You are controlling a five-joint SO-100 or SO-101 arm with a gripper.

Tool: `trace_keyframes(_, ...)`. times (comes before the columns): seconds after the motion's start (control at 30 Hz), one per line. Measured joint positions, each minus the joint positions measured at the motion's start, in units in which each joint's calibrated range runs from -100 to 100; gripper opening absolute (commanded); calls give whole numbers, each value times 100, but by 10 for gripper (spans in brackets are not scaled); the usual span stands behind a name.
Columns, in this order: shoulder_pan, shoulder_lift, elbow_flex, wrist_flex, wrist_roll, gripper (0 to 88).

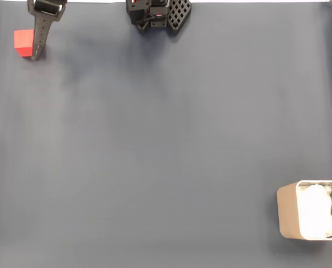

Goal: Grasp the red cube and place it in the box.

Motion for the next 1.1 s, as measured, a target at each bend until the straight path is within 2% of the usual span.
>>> trace_keyframes(1.1,-223,1737,-371,-971,-210,492)
